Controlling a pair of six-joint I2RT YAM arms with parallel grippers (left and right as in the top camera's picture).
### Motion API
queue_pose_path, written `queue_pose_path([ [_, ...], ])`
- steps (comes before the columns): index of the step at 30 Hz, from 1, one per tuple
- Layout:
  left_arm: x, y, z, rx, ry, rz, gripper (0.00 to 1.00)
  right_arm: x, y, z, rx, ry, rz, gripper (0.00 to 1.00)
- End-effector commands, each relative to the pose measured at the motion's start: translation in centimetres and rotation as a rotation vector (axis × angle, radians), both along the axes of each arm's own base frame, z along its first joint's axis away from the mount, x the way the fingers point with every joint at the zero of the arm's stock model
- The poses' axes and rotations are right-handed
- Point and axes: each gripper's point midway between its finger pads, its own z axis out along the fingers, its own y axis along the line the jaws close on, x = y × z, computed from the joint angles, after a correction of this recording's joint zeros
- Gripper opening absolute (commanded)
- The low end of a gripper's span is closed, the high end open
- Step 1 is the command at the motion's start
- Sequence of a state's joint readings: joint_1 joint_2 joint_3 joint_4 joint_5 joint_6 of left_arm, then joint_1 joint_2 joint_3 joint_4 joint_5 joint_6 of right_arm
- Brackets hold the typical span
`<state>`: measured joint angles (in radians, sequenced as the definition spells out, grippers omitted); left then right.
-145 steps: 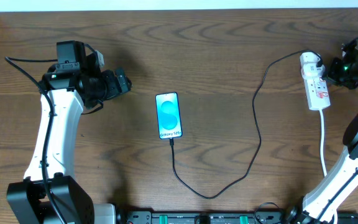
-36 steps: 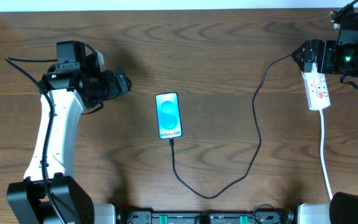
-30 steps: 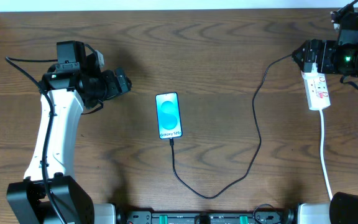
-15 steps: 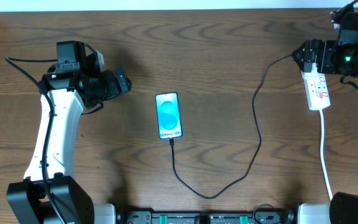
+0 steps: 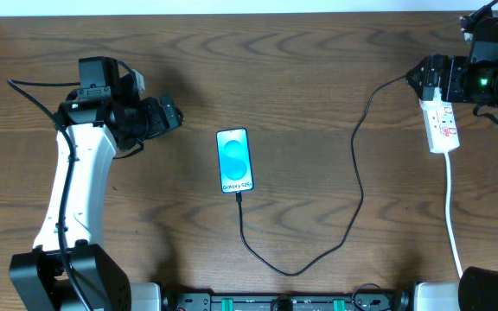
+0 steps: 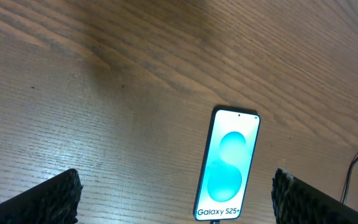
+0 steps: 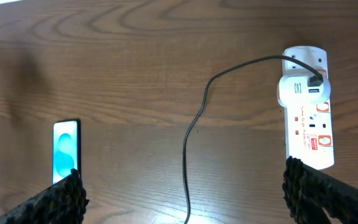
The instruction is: Plug charger to phone and switch on socket
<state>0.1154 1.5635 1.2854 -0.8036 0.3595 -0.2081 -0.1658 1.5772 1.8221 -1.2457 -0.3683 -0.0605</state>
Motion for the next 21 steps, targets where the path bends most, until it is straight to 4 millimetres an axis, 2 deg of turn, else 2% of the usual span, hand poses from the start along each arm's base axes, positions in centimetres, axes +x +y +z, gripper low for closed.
queue_pose_path([
  [1, 0.3, 0.3, 0.2, 0.017, -0.009, 0.000, 0.97, -0.1, -0.3, 0.1, -0.048, -0.009, 0.009, 0.99],
  [6, 0.3, 0.3, 0.2, 0.017, -0.009, 0.000, 0.97, 0.2, -2.2, 1.3, -0.187, -0.086, -0.062, 0.99],
  [13, 0.3, 0.3, 0.2, 0.017, -0.009, 0.000, 0.97, -0.7, -1.1, 3.9, -0.259, -0.344, -0.047, 0.99],
  [16, 0.3, 0.3, 0.2, 0.017, -0.009, 0.000, 0.97, -2.2, -0.8, 4.1, -0.323, -0.463, -0.001, 0.99],
  [21, 0.3, 0.3, 0.2, 0.017, -0.009, 0.000, 0.97, -6.1, -0.4, 2.9, -0.387, -0.606, 0.023, 0.99],
])
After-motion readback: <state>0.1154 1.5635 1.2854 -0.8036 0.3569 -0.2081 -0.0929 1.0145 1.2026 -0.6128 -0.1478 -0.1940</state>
